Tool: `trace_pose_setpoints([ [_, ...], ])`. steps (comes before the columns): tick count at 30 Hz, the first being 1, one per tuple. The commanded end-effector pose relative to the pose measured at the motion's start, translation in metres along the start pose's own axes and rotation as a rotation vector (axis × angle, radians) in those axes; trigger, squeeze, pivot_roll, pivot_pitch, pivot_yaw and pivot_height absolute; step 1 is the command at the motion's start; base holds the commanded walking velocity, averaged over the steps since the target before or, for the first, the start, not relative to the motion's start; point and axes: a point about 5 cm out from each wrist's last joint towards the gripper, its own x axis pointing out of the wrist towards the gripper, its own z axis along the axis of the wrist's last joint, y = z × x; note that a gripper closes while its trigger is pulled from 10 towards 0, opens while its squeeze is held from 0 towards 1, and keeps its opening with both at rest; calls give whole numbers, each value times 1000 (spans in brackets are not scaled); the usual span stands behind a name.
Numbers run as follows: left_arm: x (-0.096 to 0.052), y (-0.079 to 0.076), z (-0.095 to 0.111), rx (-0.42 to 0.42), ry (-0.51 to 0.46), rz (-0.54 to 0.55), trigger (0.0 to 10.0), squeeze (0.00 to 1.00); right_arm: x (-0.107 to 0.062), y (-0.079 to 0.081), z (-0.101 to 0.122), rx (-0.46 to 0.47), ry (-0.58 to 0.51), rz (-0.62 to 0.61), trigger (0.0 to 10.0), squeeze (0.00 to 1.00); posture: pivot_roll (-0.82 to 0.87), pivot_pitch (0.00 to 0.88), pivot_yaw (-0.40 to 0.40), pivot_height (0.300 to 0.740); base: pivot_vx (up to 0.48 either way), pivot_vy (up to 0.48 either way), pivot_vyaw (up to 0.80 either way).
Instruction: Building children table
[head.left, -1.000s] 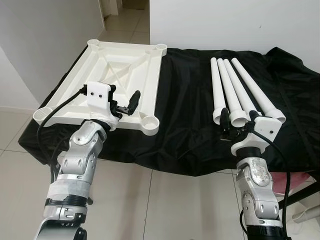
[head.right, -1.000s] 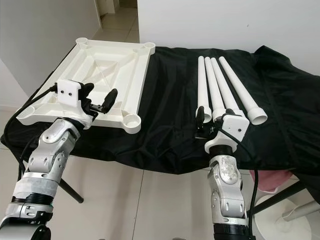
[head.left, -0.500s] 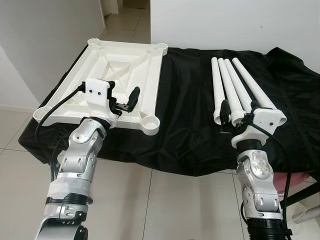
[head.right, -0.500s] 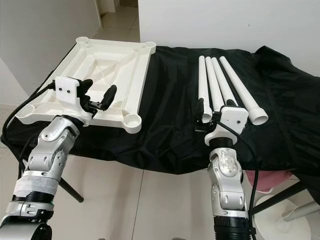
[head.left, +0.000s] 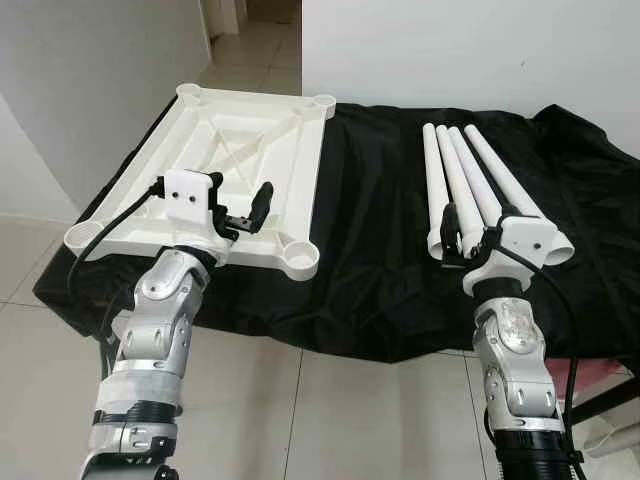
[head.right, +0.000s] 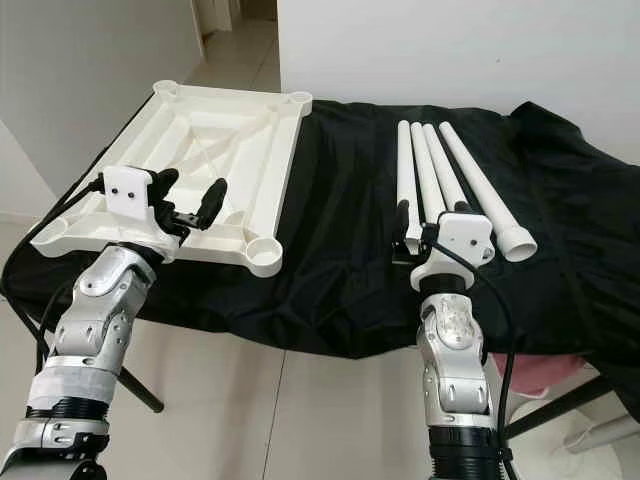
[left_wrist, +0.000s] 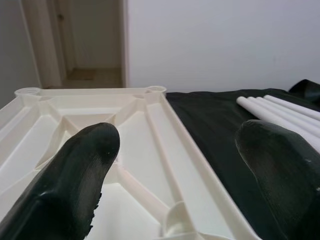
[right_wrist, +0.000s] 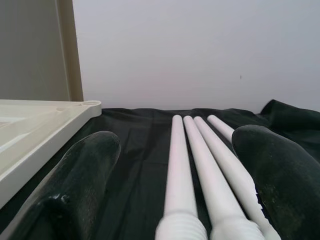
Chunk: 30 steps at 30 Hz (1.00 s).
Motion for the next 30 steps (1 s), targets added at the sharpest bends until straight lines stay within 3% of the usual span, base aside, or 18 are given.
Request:
trace_pose_setpoints([
  [1, -1, 9, -1, 6, 2, 154, 10000, 0, 1, 2, -2, -12, 3, 12, 10000, 0, -39, 0, -11, 740, 292, 0, 0],
  [16, -4, 9, 0, -4, -6, 171, 10000, 0, 3, 2, -2, -29, -1, 30, 10000, 0, -36, 0, -23, 740, 290, 0, 0],
  [30, -3, 9, -2, 11, 7, 174, 10000, 0, 2, 5, -5, -35, 14, 33, 10000, 0, -33, 0, -24, 740, 0, 0, 0],
])
